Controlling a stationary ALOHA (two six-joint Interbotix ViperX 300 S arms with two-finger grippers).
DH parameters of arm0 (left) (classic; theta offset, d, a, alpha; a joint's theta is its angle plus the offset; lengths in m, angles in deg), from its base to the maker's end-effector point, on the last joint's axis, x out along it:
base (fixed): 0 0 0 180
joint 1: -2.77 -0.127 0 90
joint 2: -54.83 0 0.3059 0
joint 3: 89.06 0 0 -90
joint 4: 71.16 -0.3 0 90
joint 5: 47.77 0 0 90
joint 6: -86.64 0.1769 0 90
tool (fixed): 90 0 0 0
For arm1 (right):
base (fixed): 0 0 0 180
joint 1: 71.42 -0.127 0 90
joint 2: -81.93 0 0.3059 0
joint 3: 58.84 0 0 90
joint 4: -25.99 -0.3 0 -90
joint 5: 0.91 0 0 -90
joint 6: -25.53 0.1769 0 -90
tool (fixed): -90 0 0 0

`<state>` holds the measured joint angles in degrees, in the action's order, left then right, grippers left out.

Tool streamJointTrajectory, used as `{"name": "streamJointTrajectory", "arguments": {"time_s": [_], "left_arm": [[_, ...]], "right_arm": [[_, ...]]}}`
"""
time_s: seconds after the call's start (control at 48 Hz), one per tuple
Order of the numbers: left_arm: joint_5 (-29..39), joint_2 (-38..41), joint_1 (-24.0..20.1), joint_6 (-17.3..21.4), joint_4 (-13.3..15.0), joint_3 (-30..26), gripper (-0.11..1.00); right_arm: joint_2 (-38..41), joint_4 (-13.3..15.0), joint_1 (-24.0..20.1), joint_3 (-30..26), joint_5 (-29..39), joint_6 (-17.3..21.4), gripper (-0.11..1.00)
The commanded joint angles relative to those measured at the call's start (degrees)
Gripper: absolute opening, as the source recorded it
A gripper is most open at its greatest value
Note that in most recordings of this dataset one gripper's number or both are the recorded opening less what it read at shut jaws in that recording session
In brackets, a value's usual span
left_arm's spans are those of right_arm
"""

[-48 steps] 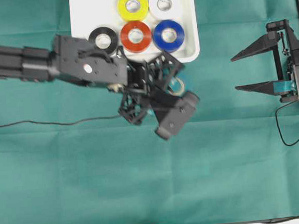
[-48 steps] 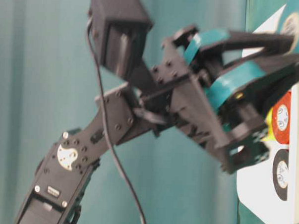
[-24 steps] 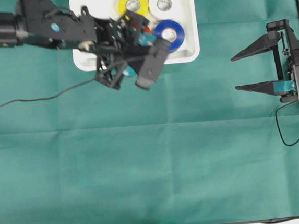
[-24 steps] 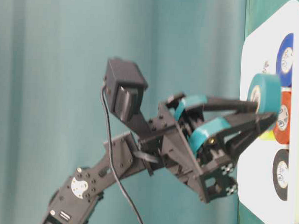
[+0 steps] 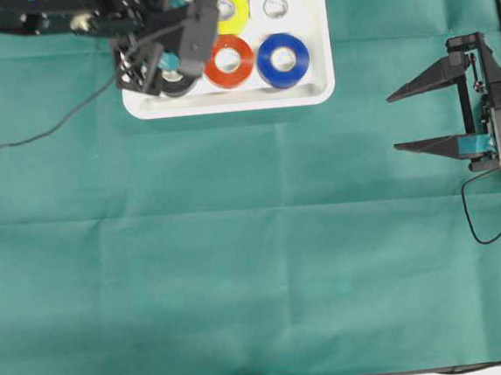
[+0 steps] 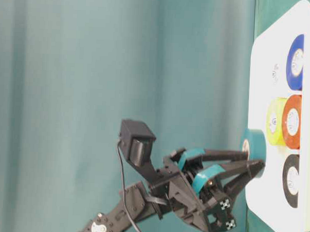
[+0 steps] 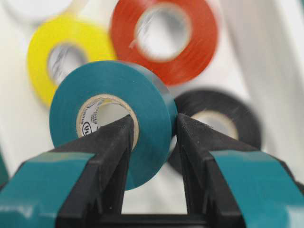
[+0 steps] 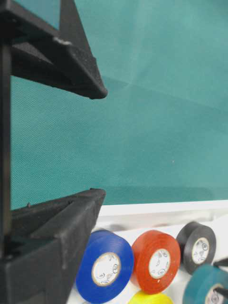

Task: Put the tape alternately from left to right into the white case.
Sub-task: 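Release the teal roll in the tray's top-left corner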

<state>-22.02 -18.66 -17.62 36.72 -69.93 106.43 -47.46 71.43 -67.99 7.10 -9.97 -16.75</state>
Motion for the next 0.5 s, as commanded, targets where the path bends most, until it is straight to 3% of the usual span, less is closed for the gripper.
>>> {"name": "streamJointTrajectory", "arguments": {"time_s": [0.0,0.229,0.48], "left_arm": [[-1.0,-1.9,-1.8,-0.6,0.2,0.1,-0.03],[-3.6,-1.6,-5.4,-2.7,0.2,1.2,-0.03],[-3.9,-0.3,-5.6,-2.7,0.2,1.5,-0.03]], "right_arm": [[0.4,-0.3,-0.1,-0.9,-0.2,0.1,0.81],[0.4,-0.8,-0.1,-0.8,-0.3,0.0,0.81],[0.4,-0.8,-0.1,-0.8,-0.2,0.1,0.81]]}}
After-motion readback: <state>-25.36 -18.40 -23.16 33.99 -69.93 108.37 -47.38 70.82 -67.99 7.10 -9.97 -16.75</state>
